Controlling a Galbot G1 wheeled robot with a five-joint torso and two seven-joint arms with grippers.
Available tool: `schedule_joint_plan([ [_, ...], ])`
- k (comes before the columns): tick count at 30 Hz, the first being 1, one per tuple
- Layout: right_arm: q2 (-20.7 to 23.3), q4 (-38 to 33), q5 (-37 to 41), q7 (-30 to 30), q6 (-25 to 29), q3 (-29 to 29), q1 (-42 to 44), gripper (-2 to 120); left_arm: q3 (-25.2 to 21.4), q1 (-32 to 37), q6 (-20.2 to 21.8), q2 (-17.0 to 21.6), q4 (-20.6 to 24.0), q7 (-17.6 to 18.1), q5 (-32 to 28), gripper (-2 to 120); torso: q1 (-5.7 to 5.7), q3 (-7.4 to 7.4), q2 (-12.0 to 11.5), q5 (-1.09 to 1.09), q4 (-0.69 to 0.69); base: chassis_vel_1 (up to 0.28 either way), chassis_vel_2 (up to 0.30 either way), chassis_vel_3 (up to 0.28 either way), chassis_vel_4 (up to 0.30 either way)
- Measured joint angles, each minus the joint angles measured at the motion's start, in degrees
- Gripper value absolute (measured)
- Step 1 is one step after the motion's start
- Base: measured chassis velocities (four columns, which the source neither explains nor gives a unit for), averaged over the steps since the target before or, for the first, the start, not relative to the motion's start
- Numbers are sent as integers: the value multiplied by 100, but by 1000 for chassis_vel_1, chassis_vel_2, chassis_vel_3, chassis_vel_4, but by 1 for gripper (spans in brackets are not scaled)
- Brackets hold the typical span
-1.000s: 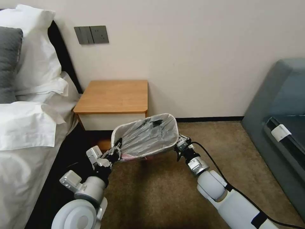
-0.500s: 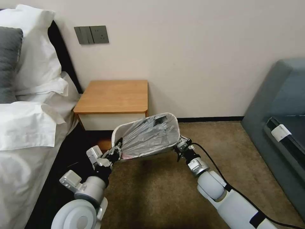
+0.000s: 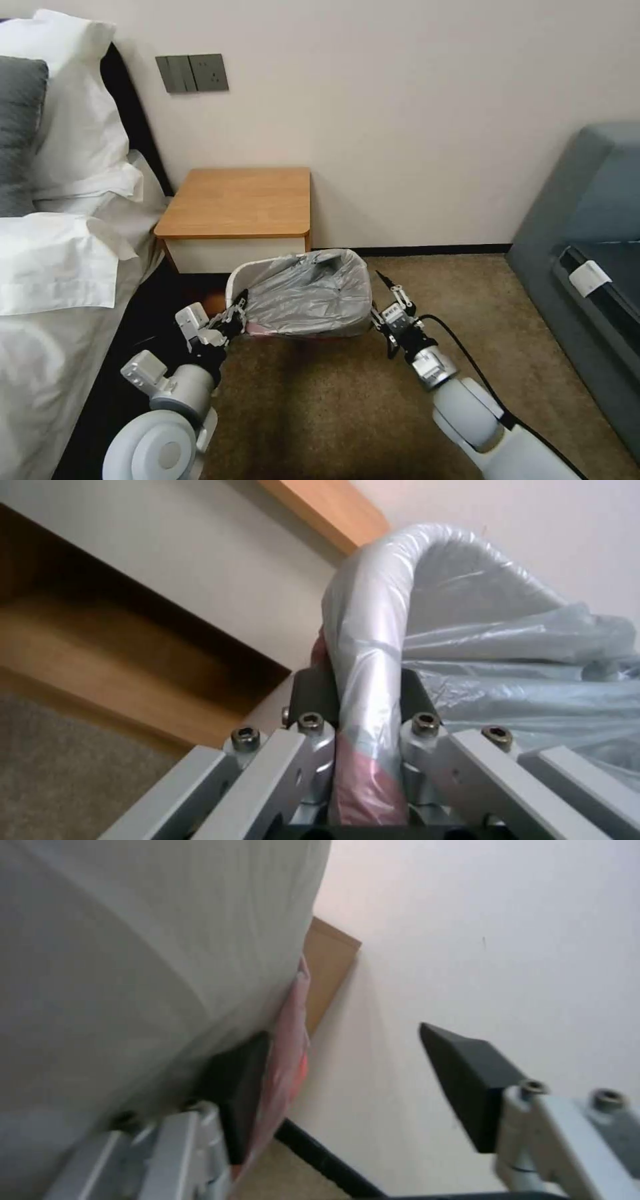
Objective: Pick up the garbage bag from the table and place it over the trash can.
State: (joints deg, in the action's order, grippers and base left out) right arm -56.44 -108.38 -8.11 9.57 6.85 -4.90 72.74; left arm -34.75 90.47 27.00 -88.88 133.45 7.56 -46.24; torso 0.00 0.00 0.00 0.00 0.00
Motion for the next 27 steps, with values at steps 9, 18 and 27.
schedule_joint_plan([
  [9, 222, -655, 127, -78, 110, -588, 637, 97, 8, 28, -67, 35, -98, -28, 285, 7, 0, 0, 0, 0, 0, 0, 0, 0, 0],
  [18, 207, -1114, 145, -26, 135, -1112, 1013, 100, 26, 121, -184, 173, -116, -101, 654, 7, 0, 0, 0, 0, 0, 0, 0, 0, 0],
  [27, 445, -1950, 706, -95, -35, -871, 671, 92, 164, 192, -440, 378, -145, -263, 1558, 7, 0, 0, 0, 0, 0, 0, 0, 0, 0],
])
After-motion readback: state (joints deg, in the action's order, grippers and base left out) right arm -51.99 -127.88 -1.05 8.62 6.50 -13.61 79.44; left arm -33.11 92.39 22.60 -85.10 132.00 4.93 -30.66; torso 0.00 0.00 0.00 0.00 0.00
